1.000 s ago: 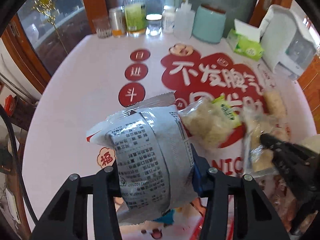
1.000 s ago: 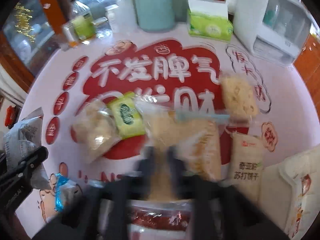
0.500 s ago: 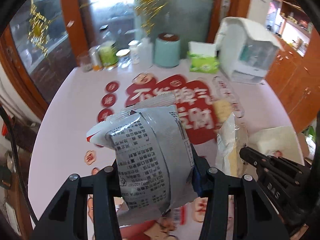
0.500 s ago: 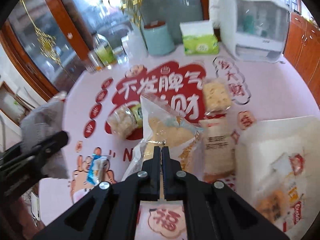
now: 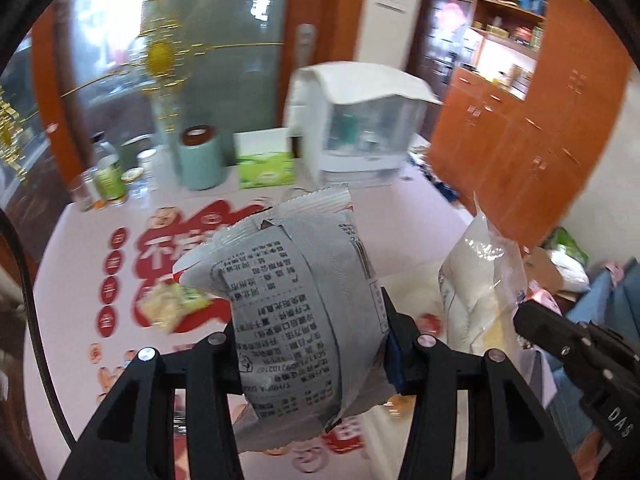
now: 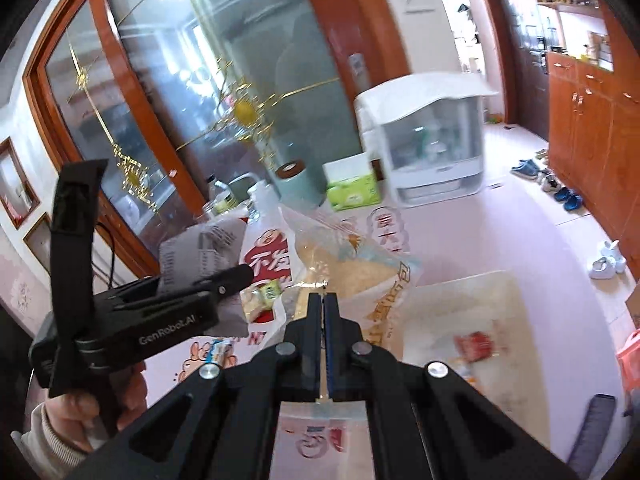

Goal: Organize snacks
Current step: 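Drop the white snack bag into the tray with the left tool while the right drops the cracker pack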

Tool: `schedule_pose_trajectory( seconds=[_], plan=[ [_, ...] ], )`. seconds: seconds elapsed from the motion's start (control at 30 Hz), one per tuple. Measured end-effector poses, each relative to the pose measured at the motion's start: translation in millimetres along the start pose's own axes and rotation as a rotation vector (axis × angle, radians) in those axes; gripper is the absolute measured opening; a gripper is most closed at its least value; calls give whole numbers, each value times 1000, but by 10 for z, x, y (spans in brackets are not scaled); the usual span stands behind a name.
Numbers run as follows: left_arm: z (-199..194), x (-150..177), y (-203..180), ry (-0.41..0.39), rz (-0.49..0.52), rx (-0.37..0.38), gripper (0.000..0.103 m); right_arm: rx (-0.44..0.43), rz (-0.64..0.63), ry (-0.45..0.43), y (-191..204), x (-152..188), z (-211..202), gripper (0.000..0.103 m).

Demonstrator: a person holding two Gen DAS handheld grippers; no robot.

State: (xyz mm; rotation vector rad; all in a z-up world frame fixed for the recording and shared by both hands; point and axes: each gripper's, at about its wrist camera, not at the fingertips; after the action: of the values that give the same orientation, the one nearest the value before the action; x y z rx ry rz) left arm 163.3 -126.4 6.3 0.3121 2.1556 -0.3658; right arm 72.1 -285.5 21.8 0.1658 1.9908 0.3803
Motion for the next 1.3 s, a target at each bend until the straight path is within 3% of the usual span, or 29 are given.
schedule_pose_trajectory(
  seconds=[0.2,0.33,0.4,0.47,0.5,0.53,0.57,0.6,0.67,1.3],
  plan=[
    [248,137,-563,74,20,94,48,83,14,-3,-507,-44,-315,1],
    [408,274,-867,123,65,126,50,148,29,43,-789,79,-328,1],
    [500,372,-1018,163,100,146,56,162,32,90,-889,194,-258,3],
    [566,477,-1127,195,142,141,79,162,32,154,-981,301,-180,6],
    [582,506,-1155,197,154,130,84,172,26,171,-1004,343,-145,8],
    [583,538,-1178,196,162,119,89,185,22,182,-1020,380,-124,12],
    [589,572,-1186,199,165,109,91,197,21,191,-1042,412,-111,26],
    [599,605,-1184,209,162,106,91,207,24,200,-1065,437,-100,40],
    [622,643,-1138,230,153,105,91,222,38,210,-1118,488,-96,45],
    [330,721,-694,218,134,3,92,264,58,284,-1176,628,107,45]
  ],
)
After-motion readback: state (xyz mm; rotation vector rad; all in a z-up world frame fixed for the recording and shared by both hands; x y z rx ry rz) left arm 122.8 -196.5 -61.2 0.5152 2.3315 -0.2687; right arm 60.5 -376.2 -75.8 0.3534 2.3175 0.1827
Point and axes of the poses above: each gripper's, at about its wrist camera, not at the fingertips, and z roughly the way its jaws point, y to its left, x to its underside, and after that the axes turned 15 degrees about -y, right-handed
